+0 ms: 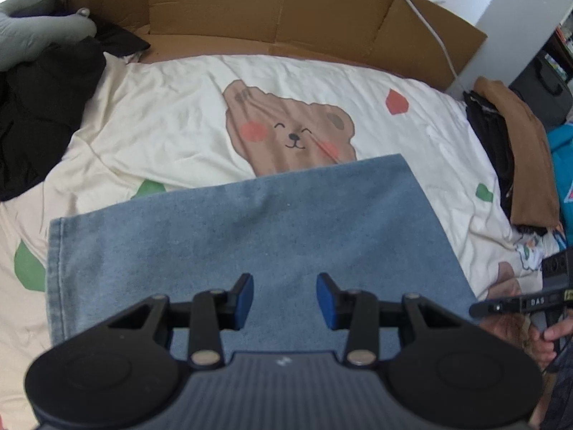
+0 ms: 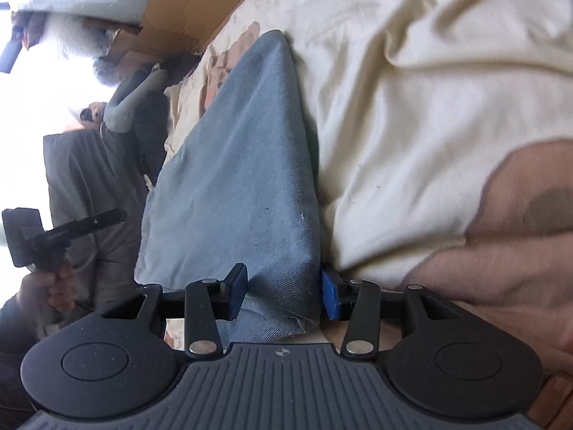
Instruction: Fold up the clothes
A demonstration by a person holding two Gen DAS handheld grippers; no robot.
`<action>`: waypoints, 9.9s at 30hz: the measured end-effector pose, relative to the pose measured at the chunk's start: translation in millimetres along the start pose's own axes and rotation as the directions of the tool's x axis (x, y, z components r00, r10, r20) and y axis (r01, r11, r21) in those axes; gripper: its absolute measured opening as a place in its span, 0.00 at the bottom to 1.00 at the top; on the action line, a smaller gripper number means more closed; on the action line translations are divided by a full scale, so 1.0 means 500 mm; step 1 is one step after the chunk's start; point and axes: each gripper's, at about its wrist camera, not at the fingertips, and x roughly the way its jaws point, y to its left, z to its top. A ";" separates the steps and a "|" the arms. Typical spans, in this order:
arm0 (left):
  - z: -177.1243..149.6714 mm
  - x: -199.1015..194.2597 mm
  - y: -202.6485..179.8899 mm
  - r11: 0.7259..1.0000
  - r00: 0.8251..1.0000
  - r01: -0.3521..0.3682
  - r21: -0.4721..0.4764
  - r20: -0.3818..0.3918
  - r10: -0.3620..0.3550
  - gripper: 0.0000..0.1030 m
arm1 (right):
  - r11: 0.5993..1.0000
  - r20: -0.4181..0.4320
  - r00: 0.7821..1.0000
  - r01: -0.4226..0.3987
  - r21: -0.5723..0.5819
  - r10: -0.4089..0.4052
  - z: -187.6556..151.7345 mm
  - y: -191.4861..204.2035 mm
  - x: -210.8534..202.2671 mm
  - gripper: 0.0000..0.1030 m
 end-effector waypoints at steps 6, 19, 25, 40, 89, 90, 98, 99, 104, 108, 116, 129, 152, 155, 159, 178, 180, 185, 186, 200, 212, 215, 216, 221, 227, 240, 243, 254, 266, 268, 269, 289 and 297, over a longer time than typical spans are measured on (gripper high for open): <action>-0.007 0.033 -0.024 0.999 0.999 0.033 0.012 -0.032 -0.032 0.40 | 0.994 0.087 0.994 -0.076 0.078 0.069 -0.006 -0.008 0.023 0.48; -0.029 0.056 -0.039 0.996 0.994 0.068 0.050 -0.084 -0.064 0.39 | 0.982 0.096 0.985 -0.152 0.109 0.141 0.005 -0.004 0.067 0.44; -0.039 0.056 -0.024 0.998 0.992 0.060 0.031 -0.117 -0.056 0.39 | 0.978 0.102 0.987 -0.136 0.161 0.121 -0.004 -0.017 0.073 0.16; -0.138 0.141 0.012 0.988 0.964 0.124 -0.088 -0.227 -0.141 0.08 | 0.993 0.041 0.996 -0.078 0.090 0.074 0.030 0.059 0.065 0.13; 0.026 0.210 0.057 0.998 0.998 0.048 -0.038 -0.034 -0.049 0.03 | 0.997 -0.049 0.999 -0.022 -0.081 0.018 0.101 0.125 0.102 0.07; 0.036 0.213 0.061 0.998 0.999 0.048 -0.038 -0.025 -0.049 0.03 | 0.997 -0.049 0.999 -0.020 -0.079 0.017 0.101 0.125 0.101 0.07; 0.093 0.218 0.060 1.000 1.000 0.005 0.000 0.022 -0.005 0.03 | 0.997 -0.057 0.998 -0.003 -0.080 -0.002 0.095 0.117 0.097 0.07; 0.091 0.214 0.051 1.000 1.000 0.002 0.005 0.031 -0.002 0.03 | 0.997 -0.057 0.998 -0.002 -0.079 -0.002 0.095 0.116 0.096 0.07; 0.103 0.208 0.046 1.000 0.998 -0.016 0.005 0.065 0.015 0.05 | 0.997 -0.058 0.998 0.006 -0.083 -0.011 0.094 0.114 0.096 0.07; 0.099 0.227 0.058 1.000 0.999 -0.022 0.007 0.045 0.022 0.05 | 0.997 -0.057 0.998 0.012 -0.081 -0.017 0.092 0.113 0.097 0.07; 0.099 0.231 0.062 1.000 0.999 -0.018 0.000 0.042 0.018 0.04 | 0.997 -0.032 0.999 0.029 -0.073 -0.032 0.093 0.121 0.095 0.08; -0.029 0.110 0.103 0.996 0.998 -0.013 -0.084 -0.055 0.008 0.06 | 0.997 0.043 0.997 0.066 0.034 -0.067 0.090 0.109 0.114 0.08; -0.090 -0.033 0.249 0.938 0.981 0.130 -0.321 0.179 -0.074 0.16 | 0.837 -0.080 0.918 0.314 -0.447 -0.387 0.122 0.571 0.182 0.06; -0.098 -0.053 0.276 0.931 0.975 0.134 -0.340 0.211 -0.064 0.16 | 0.791 -0.063 0.892 0.361 -0.494 -0.447 0.098 0.620 0.213 0.06; -0.118 -0.067 0.319 0.909 0.971 0.150 -0.389 0.231 -0.061 0.16 | 0.766 -0.006 0.871 0.428 -0.480 -0.491 0.062 0.658 0.233 0.06; -0.214 -0.042 0.418 0.797 0.957 0.215 -0.565 0.285 -0.056 0.19 | 0.659 0.099 0.820 0.518 -0.545 -0.563 -0.031 0.852 0.354 0.07; -0.215 -0.044 0.424 0.788 0.954 0.227 -0.572 0.295 -0.060 0.19 | 0.651 0.093 0.817 0.517 -0.556 -0.570 -0.035 0.867 0.374 0.07; -0.240 -0.062 0.460 0.747 0.946 0.234 -0.622 0.324 -0.026 0.25 | 0.645 0.076 0.812 0.513 -0.567 -0.579 -0.039 0.891 0.423 0.07; -0.247 -0.063 0.468 0.736 0.945 0.234 -0.636 0.326 -0.018 0.25 | 0.644 0.073 0.811 0.512 -0.568 -0.580 -0.039 0.894 0.434 0.07; -0.281 -0.073 0.512 0.668 0.931 0.261 -0.697 0.365 0.017 0.29 | 0.662 0.052 0.809 0.514 -0.546 -0.585 -0.098 0.880 0.591 0.07; -0.287 -0.074 0.514 0.671 0.928 0.277 -0.688 0.373 -0.001 0.29 | 0.588 0.087 0.776 0.540 -0.602 -0.624 -0.168 0.884 0.687 0.07; -0.296 -0.067 0.519 0.657 0.931 0.275 -0.702 0.365 0.000 0.29 | 0.578 0.095 0.778 0.537 -0.614 -0.621 -0.188 0.887 0.691 0.09; -0.299 -0.063 0.521 0.651 0.933 0.274 -0.708 0.360 -0.001 0.29 | 0.566 0.103 0.778 0.535 -0.628 -0.620 -0.195 0.891 0.692 0.12; -0.311 -0.052 0.526 0.637 0.940 0.267 -0.723 0.342 -0.004 0.29 | 0.602 0.075 0.795 0.513 -0.611 -0.602 -0.205 0.883 0.695 0.29; -0.317 -0.073 0.526 0.629 0.938 0.269 -0.729 0.348 0.002 0.29 | 0.708 0.033 0.826 0.502 -0.498 -0.562 -0.205 0.886 0.659 0.33; -0.297 -0.112 0.507 0.672 0.924 0.294 -0.679 0.381 -0.019 0.30 | 0.877 0.009 0.912 0.397 -0.272 -0.410 -0.166 0.798 0.524 0.35; -0.290 -0.109 0.492 0.689 0.918 0.320 -0.650 0.392 -0.057 0.36 | 0.875 0.045 0.905 0.421 -0.240 -0.423 -0.156 0.740 0.483 0.35; -0.294 -0.061 0.458 0.710 0.940 0.306 -0.635 0.318 -0.121 0.36 | 0.862 0.018 0.876 0.478 -0.171 -0.482 -0.230 0.581 0.447 0.33; -0.324 -0.078 0.440 0.753 0.951 0.238 -0.614 0.304 -0.053 0.10 | 0.873 -0.019 0.883 0.459 -0.167 -0.468 -0.249 0.582 0.427 0.33; -0.333 -0.075 0.449 0.731 0.951 0.253 -0.633 0.303 -0.066 0.10 | 0.868 0.004 0.882 0.465 -0.171 -0.472 -0.235 0.586 0.418 0.33; -0.335 -0.077 0.451 0.730 0.950 0.255 -0.634 0.303 -0.069 0.10 | 0.864 0.019 0.880 0.471 -0.176 -0.475 -0.228 0.586 0.414 0.34; -0.349 -0.104 0.434 0.789 0.965 0.179 -0.588 0.260 -0.025 0.10 | 0.845 0.043 0.862 0.505 -0.176 -0.506 -0.263 0.522 0.377 0.12; -0.363 -0.112 0.430 0.792 0.970 0.171 -0.587 0.241 -0.031 0.10 | 0.862 0.119 0.876 0.481 -0.161 -0.467 -0.172 0.520 0.356 0.41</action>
